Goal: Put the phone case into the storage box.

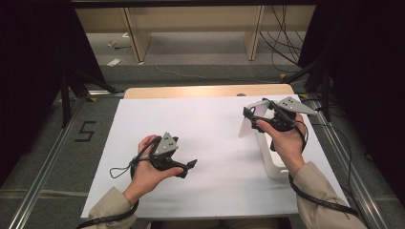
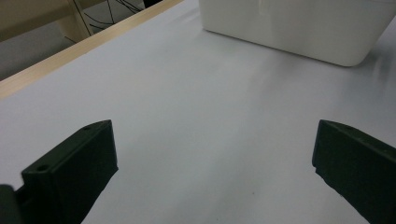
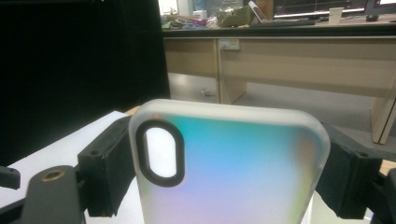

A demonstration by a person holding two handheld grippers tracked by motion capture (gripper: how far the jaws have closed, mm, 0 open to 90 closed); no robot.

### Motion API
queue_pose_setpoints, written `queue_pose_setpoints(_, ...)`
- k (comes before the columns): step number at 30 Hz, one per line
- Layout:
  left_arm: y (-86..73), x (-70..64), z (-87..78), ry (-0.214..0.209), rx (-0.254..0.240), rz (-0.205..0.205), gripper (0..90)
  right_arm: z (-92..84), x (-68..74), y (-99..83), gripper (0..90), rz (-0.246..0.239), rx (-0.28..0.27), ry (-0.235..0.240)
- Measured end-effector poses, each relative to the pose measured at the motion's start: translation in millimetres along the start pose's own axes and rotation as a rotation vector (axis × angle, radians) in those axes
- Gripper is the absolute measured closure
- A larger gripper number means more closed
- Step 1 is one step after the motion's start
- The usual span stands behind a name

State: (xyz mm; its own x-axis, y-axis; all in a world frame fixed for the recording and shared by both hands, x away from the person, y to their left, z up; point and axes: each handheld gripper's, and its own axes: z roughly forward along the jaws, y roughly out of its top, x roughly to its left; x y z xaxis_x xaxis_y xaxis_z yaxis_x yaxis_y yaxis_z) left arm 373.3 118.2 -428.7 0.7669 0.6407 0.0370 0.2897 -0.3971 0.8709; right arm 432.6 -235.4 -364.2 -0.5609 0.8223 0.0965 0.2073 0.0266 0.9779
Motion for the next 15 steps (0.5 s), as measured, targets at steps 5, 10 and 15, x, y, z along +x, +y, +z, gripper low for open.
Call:
queue_pose_setpoints(5,0.2,0.0,-0.1,0.001,-0.002,0.000,0.0,-0.9,-1.8,0.9,18.3,0.000,-0.003,-0.008)
queue_pose_setpoints(10,0.0,0.2,-0.1,0.001,-0.001,-0.001,0.0,-1.6,-3.0,1.7,18.3,0.002,-0.007,-0.013)
queue_pose_setpoints(15,0.2,0.3,-0.2,0.002,-0.003,-0.002,0.0,-2.5,-5.0,2.3,18.3,0.005,-0.008,-0.022)
